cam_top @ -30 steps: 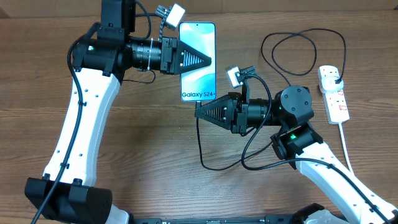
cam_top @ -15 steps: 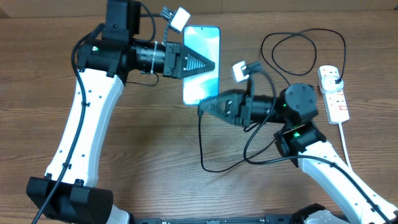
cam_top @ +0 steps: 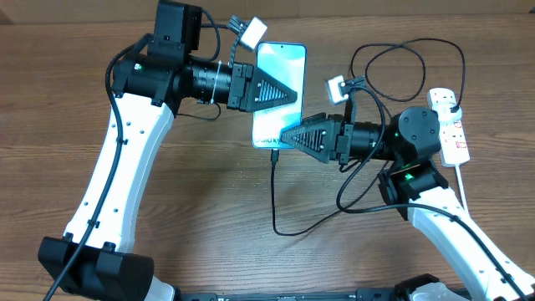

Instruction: Plug charger to phone and switch on socket

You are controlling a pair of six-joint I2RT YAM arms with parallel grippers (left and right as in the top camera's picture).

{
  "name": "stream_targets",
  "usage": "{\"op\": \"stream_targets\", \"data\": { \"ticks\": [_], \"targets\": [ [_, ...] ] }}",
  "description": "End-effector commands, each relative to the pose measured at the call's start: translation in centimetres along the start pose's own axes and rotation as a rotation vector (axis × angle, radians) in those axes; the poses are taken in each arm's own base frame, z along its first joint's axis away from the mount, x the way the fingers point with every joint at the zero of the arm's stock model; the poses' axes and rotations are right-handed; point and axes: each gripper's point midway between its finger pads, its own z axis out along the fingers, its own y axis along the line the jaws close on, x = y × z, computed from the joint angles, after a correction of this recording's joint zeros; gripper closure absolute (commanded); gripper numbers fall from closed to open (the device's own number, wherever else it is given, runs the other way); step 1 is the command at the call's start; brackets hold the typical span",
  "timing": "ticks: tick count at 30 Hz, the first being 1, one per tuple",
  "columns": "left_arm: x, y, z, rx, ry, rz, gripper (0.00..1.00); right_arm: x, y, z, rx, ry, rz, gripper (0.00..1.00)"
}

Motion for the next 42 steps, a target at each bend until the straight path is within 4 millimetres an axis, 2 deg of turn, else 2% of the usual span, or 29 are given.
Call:
{"op": "stream_targets", "data": {
  "ticks": [1,7,10,17,21,27,29,32,34,39,40,41,42],
  "targets": [
    [0.4,-0.2,0.0,-0.011,0.007,0.038,0.93,-0.4,0.9,-0.1,-0.019,0.011,-0.025,0.55],
    [0.5,-0.4,0.3,-0.006,0.013,0.068,0.95,-0.2,1.0,-0.1,-0.024,0.022,0.016,0.57],
    [0.4,-0.4,0.3,-0.006,0.011,0.078,0.95,0.1,1.2,-0.1,-0.032,0.041,0.029,0.62],
    [0.2,-0.5,0.4,-0.002,0.008,0.098,0.95,0.4,1.2,-0.1,-0.037,0.057,0.035,0.63],
    [0.5,-0.8,1.0,0.008,0.025,0.101,0.96,0.4,1.2,-0.1,-0.036,0.056,0.035,0.66],
    [0.8,-1.1,1.5,0.016,0.038,0.105,0.96,0.5,0.9,-0.1,-0.029,0.058,0.053,0.76],
    [0.7,-1.0,1.5,0.011,0.037,0.108,0.96,0.5,0.9,-0.1,-0.028,0.059,0.056,0.85],
    [0.7,-0.9,1.5,0.007,0.035,0.112,0.95,0.5,0.9,-0.1,-0.028,0.059,0.055,0.88],
    [0.7,-0.8,1.5,0.002,0.034,0.112,0.88,0.5,0.9,-0.1,-0.028,0.059,0.054,0.86],
    [0.5,0.2,1.5,-0.058,0.026,0.112,0.57,0.5,0.9,-0.1,-0.028,0.059,0.052,0.93],
    [0.4,0.6,1.5,-0.083,0.022,0.112,0.27,0.6,0.8,-0.1,-0.024,0.061,0.062,0.94],
    [0.3,1.0,1.4,-0.104,0.019,0.113,0.15,0.7,0.6,-0.1,-0.019,0.064,0.073,0.94],
    [0.2,1.5,1.3,-0.133,0.013,0.112,0.07,0.9,0.3,-0.1,-0.010,0.067,0.087,0.94]
  ]
}}
